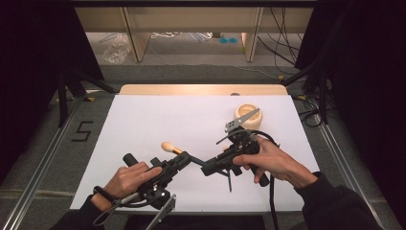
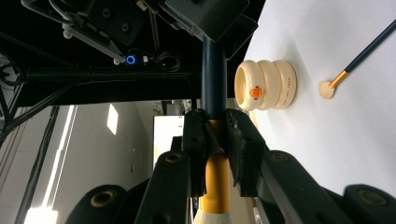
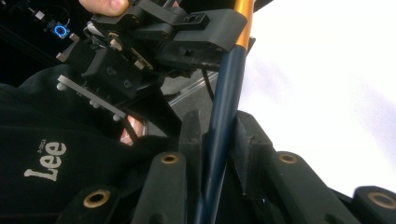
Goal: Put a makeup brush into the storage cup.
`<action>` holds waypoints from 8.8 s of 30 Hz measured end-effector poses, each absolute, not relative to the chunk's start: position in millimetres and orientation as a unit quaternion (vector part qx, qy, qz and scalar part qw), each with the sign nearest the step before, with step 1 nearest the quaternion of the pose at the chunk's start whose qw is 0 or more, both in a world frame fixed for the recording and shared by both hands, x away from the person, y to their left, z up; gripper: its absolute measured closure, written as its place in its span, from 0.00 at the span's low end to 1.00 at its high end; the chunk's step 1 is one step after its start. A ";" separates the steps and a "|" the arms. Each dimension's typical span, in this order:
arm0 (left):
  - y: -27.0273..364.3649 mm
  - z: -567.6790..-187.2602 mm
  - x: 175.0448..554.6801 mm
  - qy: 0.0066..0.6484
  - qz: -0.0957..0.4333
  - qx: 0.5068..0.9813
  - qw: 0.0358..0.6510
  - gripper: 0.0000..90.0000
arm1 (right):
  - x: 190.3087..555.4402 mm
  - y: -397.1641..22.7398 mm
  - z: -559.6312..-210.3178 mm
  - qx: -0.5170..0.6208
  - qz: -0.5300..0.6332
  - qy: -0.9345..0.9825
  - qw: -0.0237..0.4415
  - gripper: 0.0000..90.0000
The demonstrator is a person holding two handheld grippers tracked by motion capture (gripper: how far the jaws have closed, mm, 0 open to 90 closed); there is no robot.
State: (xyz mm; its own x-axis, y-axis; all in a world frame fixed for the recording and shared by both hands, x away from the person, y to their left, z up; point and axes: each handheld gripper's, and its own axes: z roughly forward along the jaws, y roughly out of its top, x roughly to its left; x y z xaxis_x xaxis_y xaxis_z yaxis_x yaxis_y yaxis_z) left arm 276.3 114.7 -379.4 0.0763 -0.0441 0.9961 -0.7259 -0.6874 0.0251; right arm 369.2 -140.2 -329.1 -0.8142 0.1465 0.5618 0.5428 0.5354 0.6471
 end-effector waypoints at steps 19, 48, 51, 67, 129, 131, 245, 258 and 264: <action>112.3 -381.9 275.6 -0.296 0.626 0.673 0.261 0.87 | 369.9 -142.6 -332.6 -0.219 -0.427 -0.852 0.210 0.90; 113.3 -384.0 281.5 -0.288 0.622 0.685 0.249 0.85 | 371.0 -142.9 -337.9 -0.210 -0.433 -0.855 0.192 0.90; 113.0 -385.0 280.6 -0.297 0.624 0.681 0.242 0.86 | 370.5 -143.0 -339.1 -0.208 -0.426 -0.860 0.187 0.90; 112.5 -387.1 279.4 -0.313 0.615 0.680 0.246 0.86 | 372.3 -133.4 -341.5 -0.198 -0.417 -0.866 0.194 0.89; 109.1 -391.6 285.7 -0.294 0.612 0.694 0.240 0.79 | 370.9 -123.1 -359.3 -0.196 -0.410 -0.869 0.195 0.89; 109.1 -391.9 286.2 -0.294 0.614 0.692 0.241 0.78 | 370.8 -122.8 -359.2 -0.199 -0.407 -0.870 0.196 0.89; 138.0 -357.5 323.5 0.194 0.249 0.744 0.589 1.00 | 368.5 -127.6 -372.3 -0.181 -0.539 -0.818 0.084 0.89; 134.6 -357.4 323.7 0.187 0.239 0.742 0.598 0.99 | 367.8 -123.9 -373.9 -0.171 -0.548 -0.815 0.073 0.89; 136.3 -355.4 325.1 0.189 0.233 0.740 0.602 0.95 | 367.9 -123.7 -375.1 -0.175 -0.548 -0.815 0.074 0.89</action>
